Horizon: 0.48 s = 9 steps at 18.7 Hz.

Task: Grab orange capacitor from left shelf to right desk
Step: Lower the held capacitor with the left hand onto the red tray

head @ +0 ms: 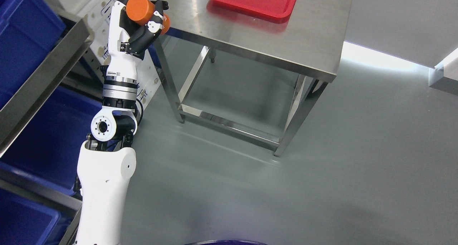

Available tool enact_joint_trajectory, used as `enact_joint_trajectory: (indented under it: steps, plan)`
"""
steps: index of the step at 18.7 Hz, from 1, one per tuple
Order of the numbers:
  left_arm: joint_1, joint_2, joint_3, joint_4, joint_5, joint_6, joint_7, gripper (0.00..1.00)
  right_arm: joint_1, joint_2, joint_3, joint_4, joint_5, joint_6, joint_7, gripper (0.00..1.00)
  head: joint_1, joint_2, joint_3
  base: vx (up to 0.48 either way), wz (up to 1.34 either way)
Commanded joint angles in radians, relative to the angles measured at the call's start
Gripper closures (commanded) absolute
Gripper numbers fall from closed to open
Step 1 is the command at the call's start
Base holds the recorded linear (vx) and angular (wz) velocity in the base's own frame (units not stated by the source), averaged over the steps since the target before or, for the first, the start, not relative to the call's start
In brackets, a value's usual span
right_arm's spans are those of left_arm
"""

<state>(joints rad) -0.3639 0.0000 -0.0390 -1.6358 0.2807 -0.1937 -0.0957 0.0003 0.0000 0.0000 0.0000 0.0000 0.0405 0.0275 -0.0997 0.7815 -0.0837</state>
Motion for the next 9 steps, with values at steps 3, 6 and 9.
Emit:
enact_joint_trajectory:
  steps: [3,6,9]
  plan:
    - [-0.078,0.017,-0.096,0.028,0.009,0.089,0.002,0.96,0.033,-0.018,-0.011,-0.023,0.0,-0.001,0.003,0.0,0.0,0.0,0.0,0.386,-0.33]
    - [-0.156,0.017,-0.102,0.073,0.008,0.134,0.002,0.97,0.033,-0.018,-0.012,-0.023,0.0,-0.001,0.003,0.0,0.0,0.0,0.0,0.377,-0.32]
    - [-0.214,0.017,-0.122,0.117,0.005,0.169,0.002,0.97,0.033,-0.018,-0.012,-0.023,0.0,-0.001,0.003,0.0,0.0,0.0,0.0,0.361,-0.29]
